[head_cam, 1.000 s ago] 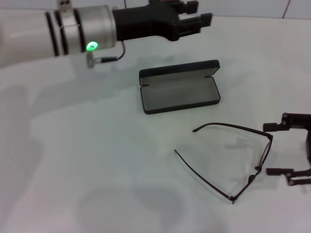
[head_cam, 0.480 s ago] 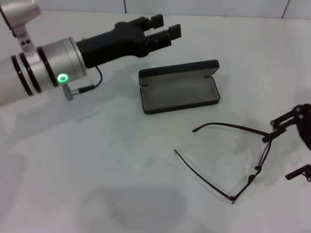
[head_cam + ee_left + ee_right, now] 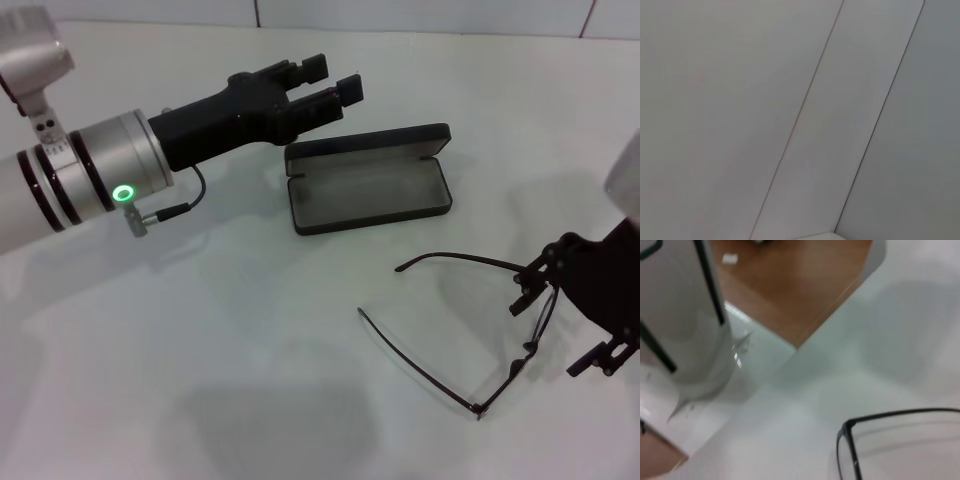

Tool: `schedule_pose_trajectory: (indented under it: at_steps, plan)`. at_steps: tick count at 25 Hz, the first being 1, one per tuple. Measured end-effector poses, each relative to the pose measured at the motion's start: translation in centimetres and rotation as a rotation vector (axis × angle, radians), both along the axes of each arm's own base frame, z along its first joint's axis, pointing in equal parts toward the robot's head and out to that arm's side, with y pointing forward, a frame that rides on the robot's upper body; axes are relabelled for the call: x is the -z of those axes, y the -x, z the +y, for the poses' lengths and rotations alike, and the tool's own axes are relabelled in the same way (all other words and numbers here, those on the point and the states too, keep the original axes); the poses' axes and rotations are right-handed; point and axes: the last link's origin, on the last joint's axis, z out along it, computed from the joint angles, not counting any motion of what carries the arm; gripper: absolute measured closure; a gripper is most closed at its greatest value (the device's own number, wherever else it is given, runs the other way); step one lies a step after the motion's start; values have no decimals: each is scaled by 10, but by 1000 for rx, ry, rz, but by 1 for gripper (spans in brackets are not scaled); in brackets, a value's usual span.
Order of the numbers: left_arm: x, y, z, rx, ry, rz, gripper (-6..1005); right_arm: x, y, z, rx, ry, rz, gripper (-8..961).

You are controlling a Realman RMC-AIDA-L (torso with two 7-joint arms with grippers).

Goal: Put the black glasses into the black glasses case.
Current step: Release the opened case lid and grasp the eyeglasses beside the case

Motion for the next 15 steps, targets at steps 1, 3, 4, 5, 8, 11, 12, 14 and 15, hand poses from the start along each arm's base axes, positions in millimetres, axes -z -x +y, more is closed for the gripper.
schedule_pose_trajectory:
  at_steps: [1, 3, 4, 5, 8, 11, 12, 14, 15]
  plan:
    - [0, 0, -1, -1, 1, -2, 291, 4, -1, 1, -6, -1, -20, 236]
    - [1, 0, -1, -1, 2, -4, 294, 10, -2, 1, -16, 1, -39, 236]
    - [1, 1, -1, -3, 2, -4, 295, 13, -2, 2, -23, 1, -47, 236]
    - [1, 2, -2, -5, 3, -4, 295, 16, -2, 1, -31, 4, -55, 236]
    - [2, 4, -4, -10, 5, -7, 295, 24, 0, 0, -53, 10, -66, 236]
    - [2, 5, -5, -14, 5, -8, 296, 31, 1, 0, -72, 6, -70, 236]
    - [2, 6, -6, -17, 6, -9, 296, 33, 1, 0, -79, 6, -73, 236]
    - [3, 7, -7, -20, 7, -12, 296, 38, -1, -1, -93, 13, -86, 254]
    - [3, 7, -7, -21, 8, -12, 296, 40, -2, -1, -96, 16, -93, 272]
